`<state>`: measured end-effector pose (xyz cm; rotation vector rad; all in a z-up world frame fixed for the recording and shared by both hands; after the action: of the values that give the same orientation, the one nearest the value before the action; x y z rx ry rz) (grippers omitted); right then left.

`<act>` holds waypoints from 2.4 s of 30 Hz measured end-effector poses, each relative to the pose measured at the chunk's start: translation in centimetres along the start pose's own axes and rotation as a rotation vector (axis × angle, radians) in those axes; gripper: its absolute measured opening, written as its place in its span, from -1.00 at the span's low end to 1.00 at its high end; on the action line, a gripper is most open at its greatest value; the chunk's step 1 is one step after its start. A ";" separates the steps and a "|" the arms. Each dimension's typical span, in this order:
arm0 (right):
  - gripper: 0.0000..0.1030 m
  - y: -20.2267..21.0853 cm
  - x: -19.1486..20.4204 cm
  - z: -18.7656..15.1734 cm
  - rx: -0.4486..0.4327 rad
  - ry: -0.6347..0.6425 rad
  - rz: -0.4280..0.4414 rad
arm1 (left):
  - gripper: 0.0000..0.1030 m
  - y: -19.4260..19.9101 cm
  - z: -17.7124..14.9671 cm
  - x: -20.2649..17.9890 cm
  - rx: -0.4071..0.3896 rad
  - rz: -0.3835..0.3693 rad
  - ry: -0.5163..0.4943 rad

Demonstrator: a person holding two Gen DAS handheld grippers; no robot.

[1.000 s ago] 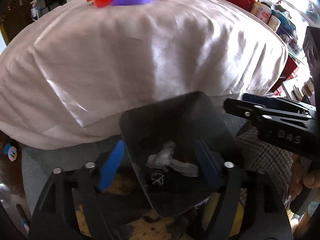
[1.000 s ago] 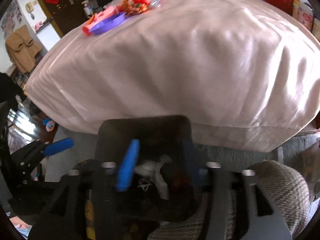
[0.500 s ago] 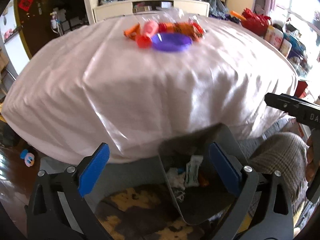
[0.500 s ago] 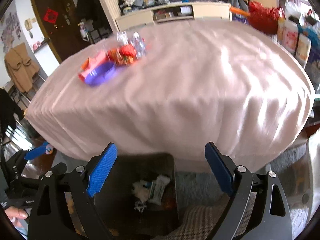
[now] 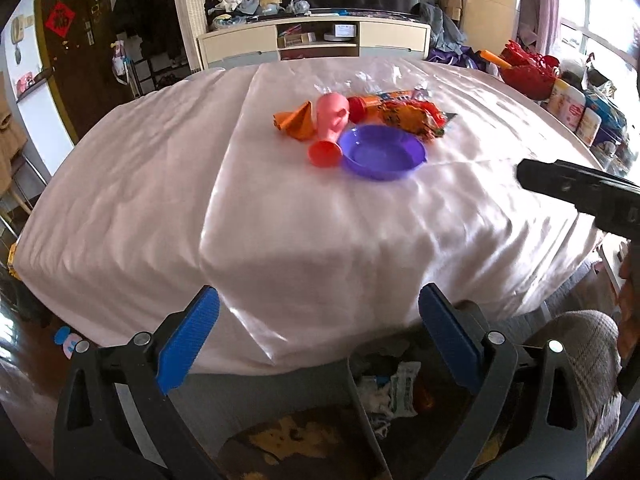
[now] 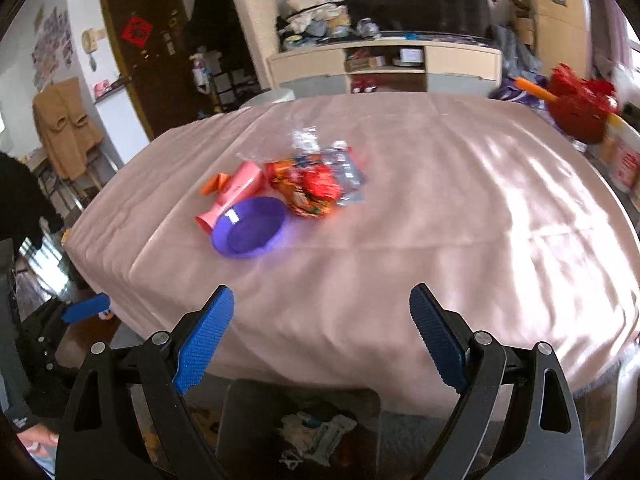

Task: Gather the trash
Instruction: 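Grasp the pink cup with the left gripper while the right gripper grasps the purple plate, then lower the pink cup and purple plate into the black bin and open both grippers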

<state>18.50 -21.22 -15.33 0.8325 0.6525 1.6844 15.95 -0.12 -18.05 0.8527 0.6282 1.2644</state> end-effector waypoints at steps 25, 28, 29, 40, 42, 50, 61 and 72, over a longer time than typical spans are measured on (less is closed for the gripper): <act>-0.87 -8.4 3.3 4.6 0.084 0.019 0.066 | 0.84 -3.5 6.5 1.7 -0.033 -0.018 -0.028; -0.88 -7.8 2.4 5.1 0.060 0.027 0.020 | 0.83 -4.1 7.4 1.7 -0.039 -0.030 -0.024; -0.88 -7.5 2.0 5.2 0.053 0.030 0.007 | 0.82 -4.2 7.7 1.7 -0.041 -0.034 -0.023; -0.87 -6.8 0.1 3.9 0.068 0.017 0.014 | -0.19 -7.5 9.9 0.3 -0.004 -0.099 -0.059; -0.87 -6.6 0.2 3.9 0.065 0.019 0.016 | -0.48 -7.7 9.9 0.2 -0.005 -0.092 -0.067; -0.89 -4.6 0.2 3.4 0.040 0.033 0.023 | -0.49 -5.0 9.1 -0.1 -0.050 -0.057 -0.079; -0.90 -0.5 0.1 0.1 0.021 0.026 0.034 | -0.50 0.6 4.8 -1.6 -0.078 -0.040 -0.079; -0.90 1.7 0.5 -5.6 0.051 0.045 0.015 | -0.50 4.0 -1.1 -4.7 -0.070 -0.069 -0.110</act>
<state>12.90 -21.20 -17.28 0.8392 0.7242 1.7098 11.89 -4.17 -15.60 0.8296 0.5190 1.1625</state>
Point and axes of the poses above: each gripper's, at about its wrist camera, not at the fingertips, and y roughly against the way its jaws point, x to its left, z to its top, the point moved 7 cm from there along -y, roughly the way its jaws point, and after that the axes turned 7 degrees about x, right-handed, at the moved point
